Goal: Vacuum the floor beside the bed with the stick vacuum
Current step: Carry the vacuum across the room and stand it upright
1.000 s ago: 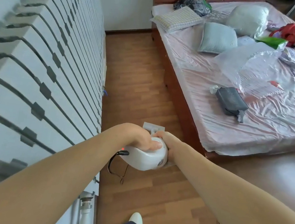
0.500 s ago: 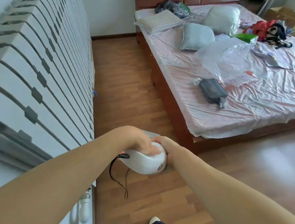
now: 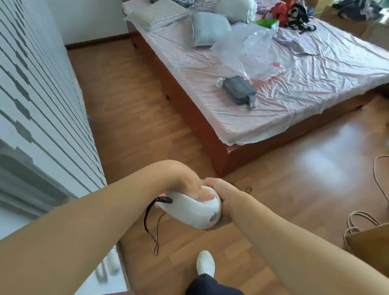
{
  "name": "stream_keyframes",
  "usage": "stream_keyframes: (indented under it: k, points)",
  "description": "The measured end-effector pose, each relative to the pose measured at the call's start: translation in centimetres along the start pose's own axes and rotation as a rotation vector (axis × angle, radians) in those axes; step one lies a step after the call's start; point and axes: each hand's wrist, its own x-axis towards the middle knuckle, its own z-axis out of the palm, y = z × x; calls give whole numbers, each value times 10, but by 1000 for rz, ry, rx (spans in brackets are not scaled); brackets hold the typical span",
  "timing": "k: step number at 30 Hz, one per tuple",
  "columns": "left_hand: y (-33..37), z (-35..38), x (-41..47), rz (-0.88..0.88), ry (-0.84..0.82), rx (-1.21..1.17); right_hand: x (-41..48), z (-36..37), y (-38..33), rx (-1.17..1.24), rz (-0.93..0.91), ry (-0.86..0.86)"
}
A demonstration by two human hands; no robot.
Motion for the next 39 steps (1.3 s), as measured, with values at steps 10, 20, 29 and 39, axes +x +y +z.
stream_keyframes:
  k: [10,20,29,39]
  points:
    - [65,-9,-7,171,30,194,-38,-64,28,145,-4,129]
    - [135,-73,22,295,106,358,-46,-146,1,418,-96,270]
    - [218,-173,83,351,92,475,-57,-240,-70,565,-103,292]
    - [291,-271,146,355,91,483,-42,-332,-149,733,-141,280]
